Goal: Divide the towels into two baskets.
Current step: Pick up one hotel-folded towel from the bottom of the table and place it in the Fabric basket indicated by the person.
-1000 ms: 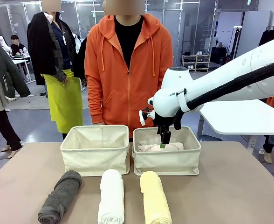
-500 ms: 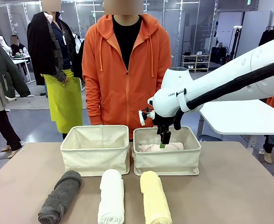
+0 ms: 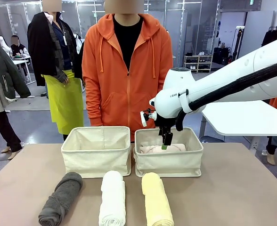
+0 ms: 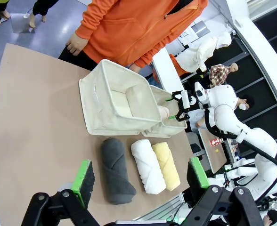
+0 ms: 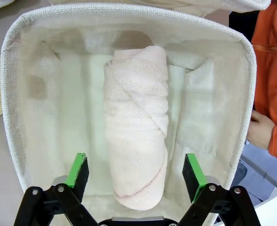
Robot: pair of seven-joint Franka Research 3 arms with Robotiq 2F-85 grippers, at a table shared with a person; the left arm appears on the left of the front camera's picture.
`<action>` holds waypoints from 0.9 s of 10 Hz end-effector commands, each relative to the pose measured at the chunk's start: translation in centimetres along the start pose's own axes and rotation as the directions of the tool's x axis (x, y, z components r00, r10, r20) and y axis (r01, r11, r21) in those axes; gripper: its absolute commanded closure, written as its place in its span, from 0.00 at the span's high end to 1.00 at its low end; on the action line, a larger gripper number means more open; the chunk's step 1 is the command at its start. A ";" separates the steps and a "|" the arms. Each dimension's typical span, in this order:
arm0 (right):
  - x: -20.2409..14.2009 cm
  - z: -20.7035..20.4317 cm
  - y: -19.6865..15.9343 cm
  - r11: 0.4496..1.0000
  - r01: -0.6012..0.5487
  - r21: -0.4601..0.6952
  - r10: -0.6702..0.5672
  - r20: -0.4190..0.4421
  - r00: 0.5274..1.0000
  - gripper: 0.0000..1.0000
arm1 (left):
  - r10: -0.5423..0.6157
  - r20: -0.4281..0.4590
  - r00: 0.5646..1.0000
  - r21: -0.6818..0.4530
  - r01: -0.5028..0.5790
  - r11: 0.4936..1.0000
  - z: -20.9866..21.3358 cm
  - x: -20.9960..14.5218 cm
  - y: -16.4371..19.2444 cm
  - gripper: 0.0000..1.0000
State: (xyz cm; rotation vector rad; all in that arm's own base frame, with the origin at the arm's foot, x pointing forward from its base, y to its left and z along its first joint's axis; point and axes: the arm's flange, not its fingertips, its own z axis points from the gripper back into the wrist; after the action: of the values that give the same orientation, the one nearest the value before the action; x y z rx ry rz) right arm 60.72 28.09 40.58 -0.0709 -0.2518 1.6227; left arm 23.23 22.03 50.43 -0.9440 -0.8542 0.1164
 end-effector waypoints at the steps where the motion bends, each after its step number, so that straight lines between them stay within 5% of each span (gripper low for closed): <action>1: 0.0 0.1 0.0 1.000 -0.001 -0.003 0.001 -0.001 1.000 1.00 | -0.013 0.010 1.000 -0.021 0.013 1.000 0.2 0.1 0.0 1.00; 3: -0.5 2.3 0.5 1.000 0.027 0.016 -0.027 0.026 0.999 1.00 | -0.013 0.010 1.000 -0.021 0.013 1.000 0.2 0.1 0.0 1.00; 4: -1.8 4.7 1.2 0.991 0.101 0.084 -0.113 0.156 0.981 1.00 | -0.013 0.010 1.000 -0.021 0.013 1.000 0.2 0.1 0.0 1.00; 7: -7.6 11.7 4.7 0.948 0.270 0.171 -0.313 0.329 0.891 1.00 | -0.013 0.010 1.000 -0.021 0.013 1.000 0.2 0.1 0.0 1.00; 8: -9.1 12.6 5.7 0.926 0.311 0.216 -0.368 0.319 0.873 1.00 | -0.013 0.010 1.000 -0.021 0.013 1.000 0.2 0.1 0.0 1.00; 9: -12.1 13.2 7.1 0.879 0.365 0.308 -0.463 0.365 0.808 1.00 | -0.013 0.010 1.000 -0.021 0.013 1.000 0.2 0.1 0.0 1.00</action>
State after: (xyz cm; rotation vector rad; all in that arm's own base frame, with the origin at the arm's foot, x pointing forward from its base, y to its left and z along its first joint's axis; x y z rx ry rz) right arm 53.95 16.75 52.25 0.4185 -0.3951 1.2501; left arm 23.21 22.05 50.44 -0.9439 -0.8549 0.1167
